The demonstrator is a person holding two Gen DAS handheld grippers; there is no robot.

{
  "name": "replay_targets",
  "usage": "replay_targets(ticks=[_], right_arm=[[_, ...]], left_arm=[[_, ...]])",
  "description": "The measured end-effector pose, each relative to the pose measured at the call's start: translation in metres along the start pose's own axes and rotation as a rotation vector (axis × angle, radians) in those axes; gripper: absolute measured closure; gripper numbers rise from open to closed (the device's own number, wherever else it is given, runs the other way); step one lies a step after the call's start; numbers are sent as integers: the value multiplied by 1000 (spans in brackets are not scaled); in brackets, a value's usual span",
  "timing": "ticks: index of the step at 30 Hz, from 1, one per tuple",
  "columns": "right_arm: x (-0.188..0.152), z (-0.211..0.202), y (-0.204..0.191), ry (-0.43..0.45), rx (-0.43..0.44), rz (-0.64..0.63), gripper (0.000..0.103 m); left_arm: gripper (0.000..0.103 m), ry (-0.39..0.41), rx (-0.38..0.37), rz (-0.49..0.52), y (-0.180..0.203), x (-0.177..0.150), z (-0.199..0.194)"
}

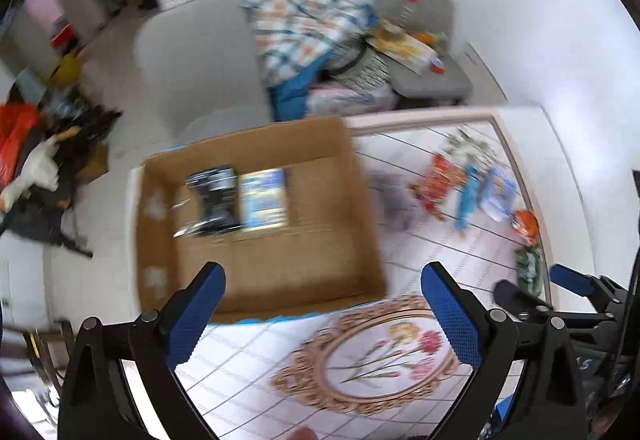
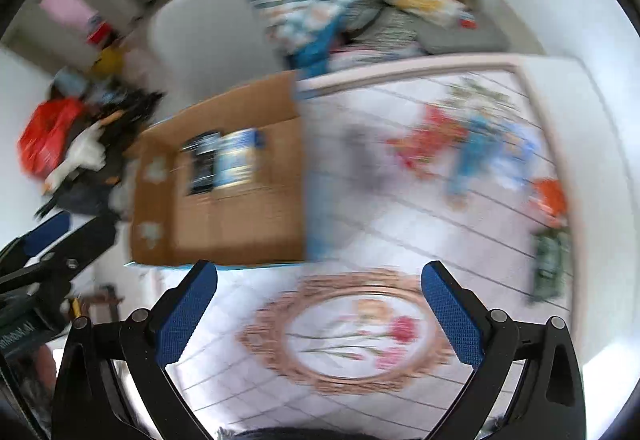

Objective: Organize soft objects
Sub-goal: 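Grasp the red candy bag with the left tool while the right tool grasps the green bag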

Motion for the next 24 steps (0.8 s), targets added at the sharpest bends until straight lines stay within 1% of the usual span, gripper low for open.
replay_targets(ticks=[1, 2, 4, 6, 8, 9, 10, 11, 14, 16, 19, 21, 22, 23, 24], right_arm=[[2, 1, 18, -7, -15, 24, 0], [5, 3, 50, -21, -45, 67, 0], [9, 7, 102, -33, -77, 142, 0], [10, 16, 159, -66, -132, 212, 0], [11, 29, 204, -97, -173, 257, 0], [12, 39, 227, -120, -196, 279, 0], [12, 45, 240, -131, -205, 288, 0], [13, 59, 261, -159, -219, 306, 0], [5, 91, 293, -234, -247, 326, 0], [1, 115, 307, -283, -250, 335, 0], [-7, 151, 323, -357, -223, 364, 0], [-11, 167, 329, -377, -180, 393, 7], [-12, 173, 331, -381, -170, 410, 16], [-12, 177, 333, -384, -156, 433, 28], [-10, 176, 334, -365, -159, 442, 30]], left_arm=[[3, -12, -5, 23, 17, 8, 10], [3, -28, -12, 53, 36, 17, 22], [3, -74, 10, 119, 75, 36, 53], [3, -105, 21, 179, 104, 49, 77], [3, -139, 49, 244, 133, 61, 107], [3, -155, 56, 261, 139, 66, 119], [3, -173, 67, 282, 148, 70, 131], [3, -192, 79, 304, 155, 74, 143], [3, -240, 111, 341, 169, 86, 180], [3, -273, 114, 346, 169, 94, 201], [3, -322, 123, 347, 165, 103, 231], [3, -345, 126, 356, 163, 108, 246], [3, -356, 134, 367, 163, 109, 254], [3, -365, 135, 378, 164, 109, 259], [3, -372, 134, 392, 165, 111, 266]])
Point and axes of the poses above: each gripper's, at about its wrist camera, not at the fingertips, and z roughly the way its jaws point, y to its right, x to its top, the point moved 4 cm from there along z, roughly the way its jaws point, and after that the axes turned 5 degrees about z, right-handed, at the moved point
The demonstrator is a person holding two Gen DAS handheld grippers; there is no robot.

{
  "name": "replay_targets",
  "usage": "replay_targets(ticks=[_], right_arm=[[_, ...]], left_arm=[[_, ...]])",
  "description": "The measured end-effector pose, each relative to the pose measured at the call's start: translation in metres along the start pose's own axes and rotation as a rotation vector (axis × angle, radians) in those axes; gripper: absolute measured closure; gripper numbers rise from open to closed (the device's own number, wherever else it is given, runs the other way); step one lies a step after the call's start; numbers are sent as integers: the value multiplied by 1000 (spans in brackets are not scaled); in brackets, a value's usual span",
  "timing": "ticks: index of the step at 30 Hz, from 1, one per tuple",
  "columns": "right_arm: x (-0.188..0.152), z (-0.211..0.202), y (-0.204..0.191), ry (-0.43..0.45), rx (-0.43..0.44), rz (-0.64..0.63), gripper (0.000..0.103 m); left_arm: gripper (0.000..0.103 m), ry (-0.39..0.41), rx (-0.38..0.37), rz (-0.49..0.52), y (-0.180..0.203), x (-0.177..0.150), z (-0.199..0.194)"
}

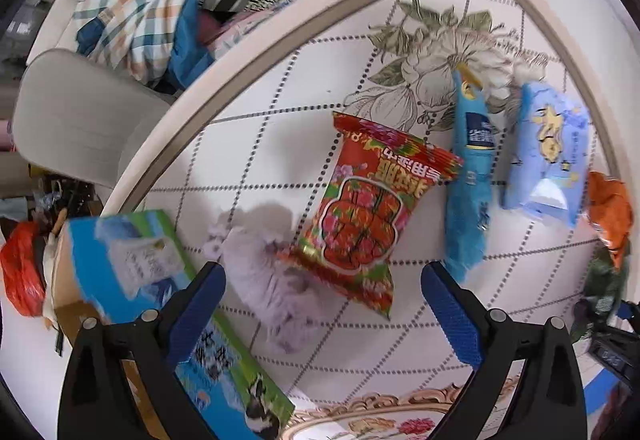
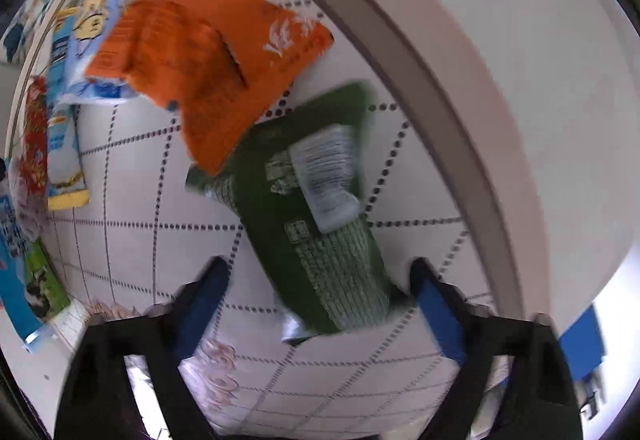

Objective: Organize soft objects
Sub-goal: 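Grasp the red candy bag with the left tool while the right tool grasps the green bag, then carry both bags into the box and release them beside the others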

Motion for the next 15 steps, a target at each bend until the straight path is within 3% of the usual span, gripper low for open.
replay_targets(ticks=[2, 6, 7, 9, 11, 15], right_arm=[[4, -7, 0, 25, 17, 12, 58], [10, -10, 0, 6, 85, 38, 60], [11, -10, 0, 9, 74, 33, 60], [12, -10, -1, 10, 56, 23, 60], [11, -10, -5, 13, 45, 13, 60], [6, -12, -13, 17, 11, -7, 60]], left_arm=[[3, -7, 4, 20, 1, 6, 7], [5, -18, -32, 19, 2, 21, 22], [9, -22, -50, 13, 3, 24, 25], [32, -37, -76, 6, 3, 27, 31], [46, -53, -109, 15, 7, 27, 36], [51, -22, -85, 28, 11, 24, 36]])
Point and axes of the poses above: each gripper's, at about its wrist camera, not at the fingertips, and z roughly the way its jaws point, y to its right, x to its top, the point moved 4 cm from there along z, roughly the way its jaws point, and after that the axes turned 5 degrees about z, right-handed, at the moved point
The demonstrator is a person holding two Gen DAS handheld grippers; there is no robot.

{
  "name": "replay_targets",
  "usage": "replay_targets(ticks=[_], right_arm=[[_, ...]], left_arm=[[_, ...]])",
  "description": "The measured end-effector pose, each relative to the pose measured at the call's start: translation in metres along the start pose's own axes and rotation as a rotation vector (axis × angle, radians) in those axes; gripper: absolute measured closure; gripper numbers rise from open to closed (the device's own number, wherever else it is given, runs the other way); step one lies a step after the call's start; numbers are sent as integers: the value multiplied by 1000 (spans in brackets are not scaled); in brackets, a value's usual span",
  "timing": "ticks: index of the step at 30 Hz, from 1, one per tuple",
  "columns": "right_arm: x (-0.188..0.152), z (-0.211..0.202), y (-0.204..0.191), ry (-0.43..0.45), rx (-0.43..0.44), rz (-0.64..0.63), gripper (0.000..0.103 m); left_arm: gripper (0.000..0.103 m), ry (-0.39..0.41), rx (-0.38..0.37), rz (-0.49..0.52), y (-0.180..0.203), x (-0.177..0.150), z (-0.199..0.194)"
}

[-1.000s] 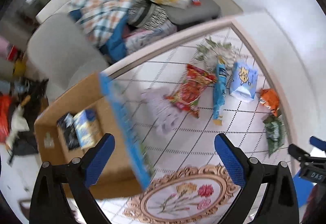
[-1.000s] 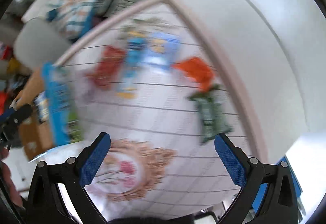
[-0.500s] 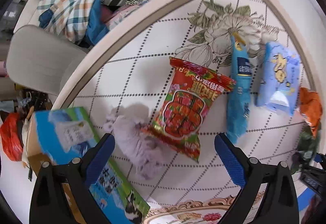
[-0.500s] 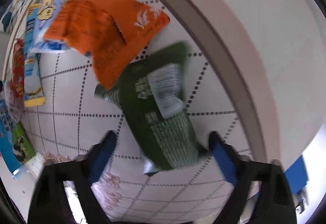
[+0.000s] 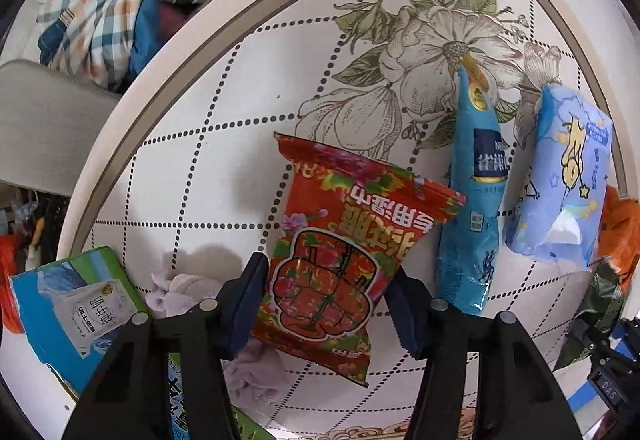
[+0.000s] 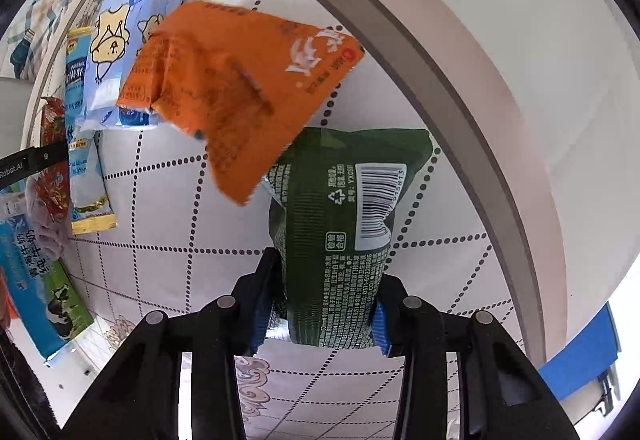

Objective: Organize soft objects
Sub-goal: 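Carry both bags into the box and release them beside the others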

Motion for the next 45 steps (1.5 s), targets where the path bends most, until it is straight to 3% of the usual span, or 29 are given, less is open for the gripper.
replay_targets(ticks=[4, 10, 18, 24, 30, 36, 39, 45], right_arm=[[0, -8, -13, 8, -22, -21, 62], [-19, -25, -20, 34, 27, -10, 65], [-59, -77, -53, 96, 102, -94, 66], [-87, -122, -111, 151, 166, -224, 66], [-123, -156, -204, 195, 227, -382, 66], [-157, -157, -311, 185, 260, -518, 66], [-167, -149, -358, 194, 225, -576, 66], [-171, -121, -427, 191, 125, -635, 66]], left_arm=[[56, 15, -9, -40, 1, -8, -6], [58, 78, -59, -140, -6, -34, -31], [59, 241, -181, -213, -9, -96, -102], [59, 328, -257, -296, -35, -153, -146], [59, 378, -210, -406, -106, -215, -168], [59, 379, -175, -559, -193, -272, -161], [59, 341, -115, -611, -235, -294, -143], [59, 224, -25, -663, -311, -305, -91]])
Point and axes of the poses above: each gripper's, at about its wrist camera, not at the fingertips, and z roughly the way its jaws point, y to its right, x to its top, the point moved 4 cm from there along z, roughly the way its jaws point, and after that the axes turned 5 degrees about z, right-handed, at the moved point
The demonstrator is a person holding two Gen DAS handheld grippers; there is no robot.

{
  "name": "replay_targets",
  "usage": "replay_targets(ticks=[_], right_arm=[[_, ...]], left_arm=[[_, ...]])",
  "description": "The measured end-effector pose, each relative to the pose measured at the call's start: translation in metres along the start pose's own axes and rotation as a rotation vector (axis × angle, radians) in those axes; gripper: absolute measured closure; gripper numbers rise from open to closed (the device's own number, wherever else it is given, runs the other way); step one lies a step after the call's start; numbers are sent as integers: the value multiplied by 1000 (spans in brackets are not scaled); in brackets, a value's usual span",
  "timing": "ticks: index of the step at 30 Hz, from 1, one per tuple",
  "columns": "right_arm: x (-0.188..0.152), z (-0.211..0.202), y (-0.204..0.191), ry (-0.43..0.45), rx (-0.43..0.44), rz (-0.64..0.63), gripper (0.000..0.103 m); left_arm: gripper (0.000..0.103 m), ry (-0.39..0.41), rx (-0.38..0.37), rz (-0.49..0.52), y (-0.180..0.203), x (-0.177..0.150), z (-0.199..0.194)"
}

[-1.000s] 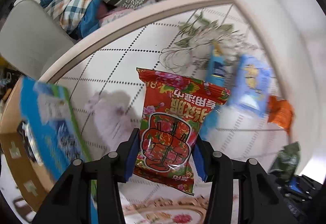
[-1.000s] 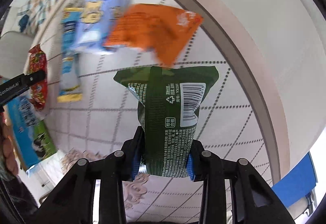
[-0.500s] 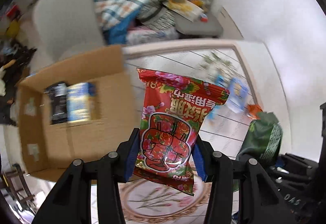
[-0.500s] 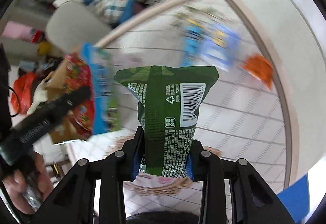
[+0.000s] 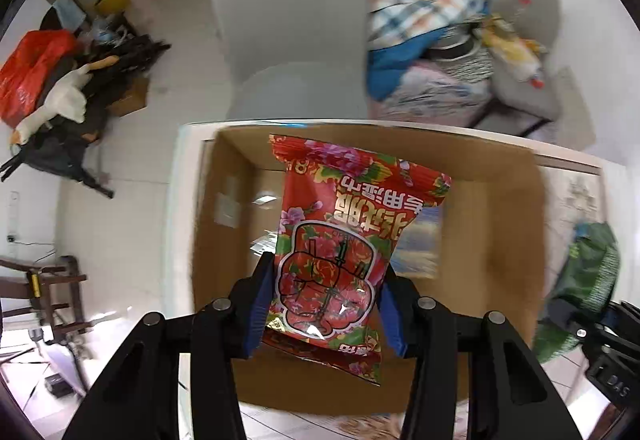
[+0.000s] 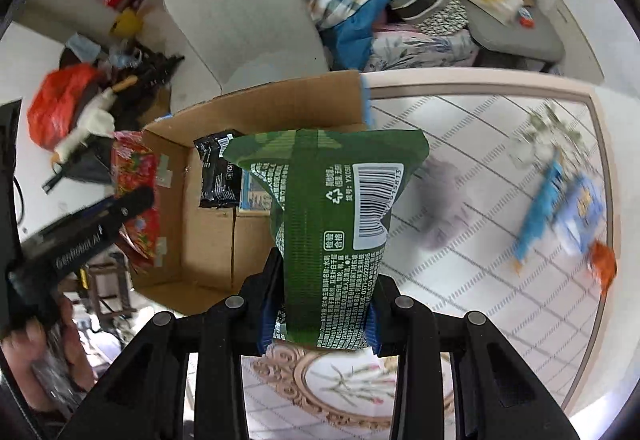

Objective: Organize soft objects
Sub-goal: 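Carry both bags into the box and release them beside the others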

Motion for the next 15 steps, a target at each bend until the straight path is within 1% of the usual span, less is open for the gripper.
replay_targets(ticks=[6, 10, 15], right_arm=[[32, 58, -19, -59, -53, 8, 66], [47, 94, -21, -91, -111, -2, 66], [58, 119, -18, -108, -158, -10, 66]], left_arm=[[58, -88, 38, 6, -20, 22, 47], [58, -136, 74, 36, -19, 35, 75], [58, -197, 106, 55, -20, 37, 100]])
Point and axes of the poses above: each gripper's, at about its wrist camera, not at the fingertips, and z roughly the way its jaws point, y to its right, x to its top, the point moved 4 cm from there along z, roughly the way its jaws point, and after that the axes turned 5 degrees about z, right-handed, at the moved point
